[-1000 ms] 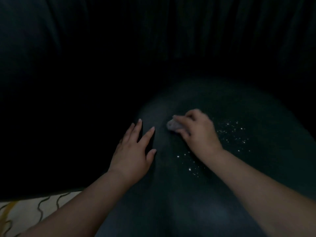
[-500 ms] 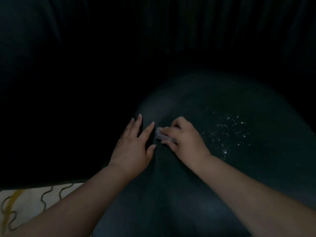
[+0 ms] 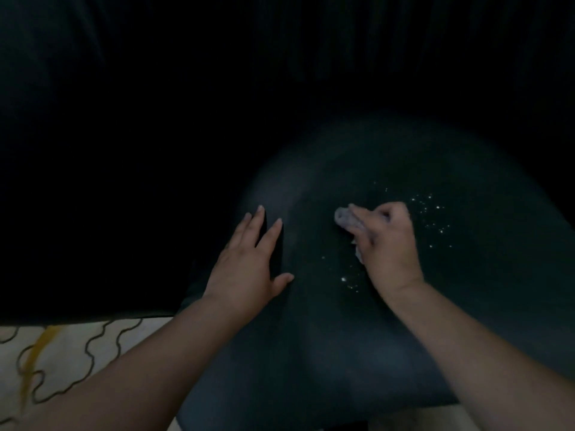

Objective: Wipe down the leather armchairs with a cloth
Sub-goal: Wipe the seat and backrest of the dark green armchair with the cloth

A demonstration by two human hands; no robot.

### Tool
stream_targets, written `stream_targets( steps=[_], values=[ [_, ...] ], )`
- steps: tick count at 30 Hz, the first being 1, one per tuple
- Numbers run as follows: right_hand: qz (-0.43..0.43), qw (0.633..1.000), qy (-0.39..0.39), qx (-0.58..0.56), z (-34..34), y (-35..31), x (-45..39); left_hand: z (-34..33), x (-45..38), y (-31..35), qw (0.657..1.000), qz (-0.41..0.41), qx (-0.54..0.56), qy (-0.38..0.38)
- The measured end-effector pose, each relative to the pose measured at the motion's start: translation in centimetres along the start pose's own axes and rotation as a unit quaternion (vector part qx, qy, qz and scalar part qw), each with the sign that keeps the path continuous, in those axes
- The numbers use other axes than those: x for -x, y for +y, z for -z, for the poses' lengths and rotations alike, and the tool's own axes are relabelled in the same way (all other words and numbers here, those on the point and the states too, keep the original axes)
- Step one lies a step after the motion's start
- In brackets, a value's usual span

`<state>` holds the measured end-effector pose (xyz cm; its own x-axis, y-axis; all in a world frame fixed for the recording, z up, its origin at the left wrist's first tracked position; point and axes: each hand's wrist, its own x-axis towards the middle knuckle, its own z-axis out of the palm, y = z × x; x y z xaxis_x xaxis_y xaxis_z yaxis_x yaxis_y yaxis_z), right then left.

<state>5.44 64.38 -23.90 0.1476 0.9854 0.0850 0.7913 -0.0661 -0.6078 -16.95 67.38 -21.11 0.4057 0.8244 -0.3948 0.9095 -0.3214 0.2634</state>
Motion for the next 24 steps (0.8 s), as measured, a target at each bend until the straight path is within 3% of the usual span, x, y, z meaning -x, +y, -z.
stream_targets(
  steps=[2, 4, 5, 6, 10, 13, 17, 24],
  values=[
    [-0.007, 1.0, -0.001, 0.01, -0.4, -0.7, 0.5, 0.0, 0.1, 0.1, 1.0, 0.001, -0.001, 0.001],
    [0.066, 0.998, -0.012, -0.015, -1.7, -1.5, 2.4, 0.0, 0.0, 0.3, 1.0, 0.006, -0.004, 0.001],
    [0.129, 0.99, -0.057, 0.006, -1.6, -2.1, 3.0, 0.0, 0.0, 0.4, 1.0, 0.008, -0.004, -0.002],
    [0.135, 0.988, -0.071, 0.025, -1.6, -1.9, 3.0, 0.0, 0.1, 0.6, 1.0, 0.01, -0.004, -0.007],
    [0.006, 1.0, -0.016, 0.006, 0.1, -0.6, 1.1, 0.0, 0.5, 1.0, 1.0, -0.001, -0.015, -0.019],
    [-0.014, 0.999, -0.006, 0.029, 0.5, -2.0, 1.8, 0.0, 0.9, 1.2, 1.0, -0.002, -0.02, -0.016],
    [-0.03, 0.999, -0.007, 0.037, 0.8, -2.0, 2.3, -0.2, 1.2, 1.5, 1.0, 0.002, -0.009, -0.008],
    [0.057, 0.998, -0.025, -0.016, 0.7, -2.5, 3.2, -0.8, 1.5, 1.7, 1.0, 0.003, 0.005, 0.006]
  ],
)
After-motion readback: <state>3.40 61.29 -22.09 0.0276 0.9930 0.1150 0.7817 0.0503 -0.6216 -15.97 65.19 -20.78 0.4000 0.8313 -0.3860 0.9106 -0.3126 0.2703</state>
